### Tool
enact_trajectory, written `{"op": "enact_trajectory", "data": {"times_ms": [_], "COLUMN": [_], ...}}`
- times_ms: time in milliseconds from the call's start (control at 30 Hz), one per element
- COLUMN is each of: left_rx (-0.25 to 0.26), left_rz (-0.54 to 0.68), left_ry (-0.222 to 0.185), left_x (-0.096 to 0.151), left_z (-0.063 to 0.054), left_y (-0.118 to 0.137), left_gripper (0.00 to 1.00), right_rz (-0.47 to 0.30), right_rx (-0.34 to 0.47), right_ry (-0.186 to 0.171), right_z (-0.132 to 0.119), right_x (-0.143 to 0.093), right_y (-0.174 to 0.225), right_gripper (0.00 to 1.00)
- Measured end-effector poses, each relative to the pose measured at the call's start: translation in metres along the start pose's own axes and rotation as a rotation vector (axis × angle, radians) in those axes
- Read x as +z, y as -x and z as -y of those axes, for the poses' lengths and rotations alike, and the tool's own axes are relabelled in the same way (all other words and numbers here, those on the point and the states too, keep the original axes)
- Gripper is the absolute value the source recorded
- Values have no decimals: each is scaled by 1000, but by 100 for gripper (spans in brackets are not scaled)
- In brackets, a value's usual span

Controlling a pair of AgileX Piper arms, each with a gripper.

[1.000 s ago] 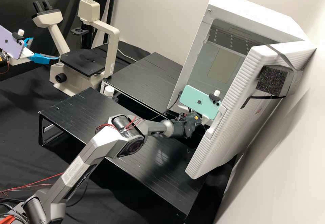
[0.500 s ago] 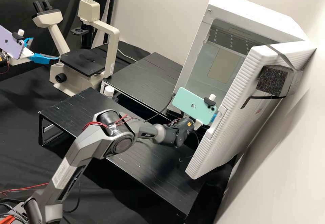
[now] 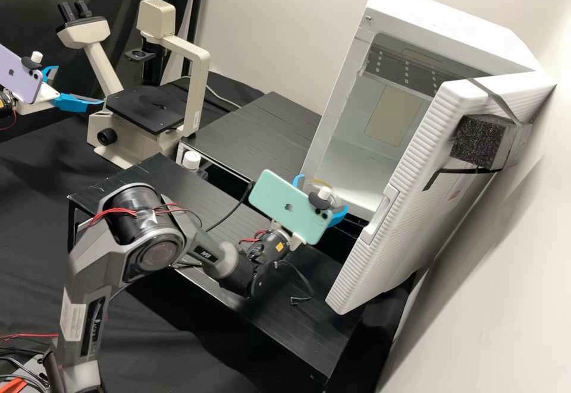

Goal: Take out the petri dish and place it under the microscope.

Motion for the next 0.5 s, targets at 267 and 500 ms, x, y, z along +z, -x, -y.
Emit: {"op": "enact_trajectory", "data": {"times_ms": [267, 500], "left_rx": [0, 0], "left_rz": [0, 0], "left_ry": [0, 0], "left_x": [0, 0], "left_z": [0, 0], "left_y": [0, 0], "left_gripper": [100, 100], "right_rz": [-114, -315], "right_rx": [-65, -165], "right_ry": [17, 54], "right_z": [27, 66], "right_x": [-35, -87], "right_y": [48, 61], "right_gripper": [0, 0]}}
